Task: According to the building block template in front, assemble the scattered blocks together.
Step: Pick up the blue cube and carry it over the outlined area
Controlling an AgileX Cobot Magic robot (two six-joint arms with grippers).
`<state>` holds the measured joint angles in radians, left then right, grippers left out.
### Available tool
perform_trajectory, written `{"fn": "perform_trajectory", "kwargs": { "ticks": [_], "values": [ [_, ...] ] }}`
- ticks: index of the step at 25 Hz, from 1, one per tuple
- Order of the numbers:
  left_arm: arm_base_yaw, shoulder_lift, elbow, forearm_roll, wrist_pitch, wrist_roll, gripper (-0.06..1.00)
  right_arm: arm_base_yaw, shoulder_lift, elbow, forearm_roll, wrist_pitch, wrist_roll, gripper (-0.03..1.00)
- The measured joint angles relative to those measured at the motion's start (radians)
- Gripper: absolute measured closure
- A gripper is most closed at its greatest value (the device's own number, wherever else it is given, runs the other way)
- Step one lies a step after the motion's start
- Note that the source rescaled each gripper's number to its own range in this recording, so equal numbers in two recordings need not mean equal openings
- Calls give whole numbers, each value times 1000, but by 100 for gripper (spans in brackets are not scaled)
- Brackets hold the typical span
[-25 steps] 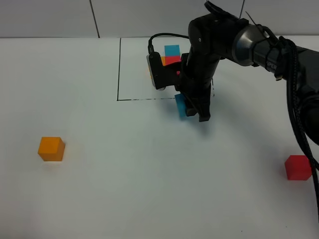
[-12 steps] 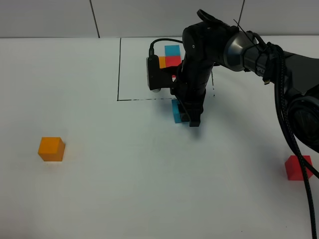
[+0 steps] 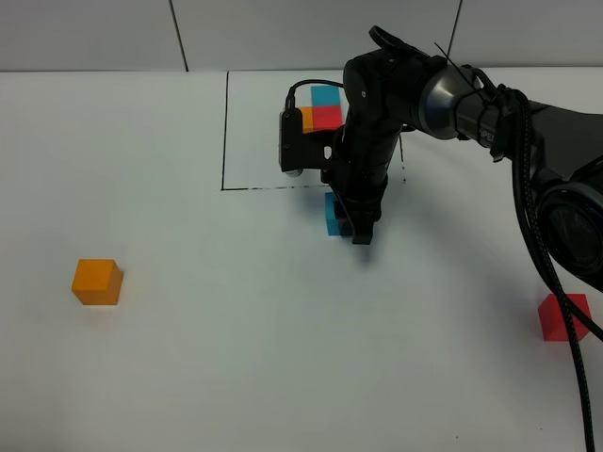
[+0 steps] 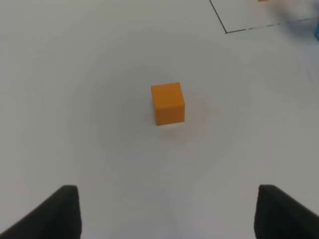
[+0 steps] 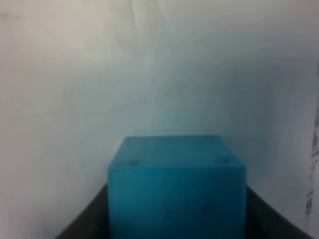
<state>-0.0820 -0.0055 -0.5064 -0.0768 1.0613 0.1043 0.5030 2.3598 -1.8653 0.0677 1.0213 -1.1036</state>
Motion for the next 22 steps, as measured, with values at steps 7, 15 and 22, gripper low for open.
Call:
{"fn": "perform_trajectory", "kwargs": {
  "ticks": [7,15,22],
  "values": [
    [0,0,0,0,0,0,31,0,0,0,1,0,12,96],
    [0,0,0,0,0,0,31,-1,2,0,1,6,14,96],
    [0,0,0,0,0,-1,31,-1,2,0,-10,16,33,80]
  ]
}}
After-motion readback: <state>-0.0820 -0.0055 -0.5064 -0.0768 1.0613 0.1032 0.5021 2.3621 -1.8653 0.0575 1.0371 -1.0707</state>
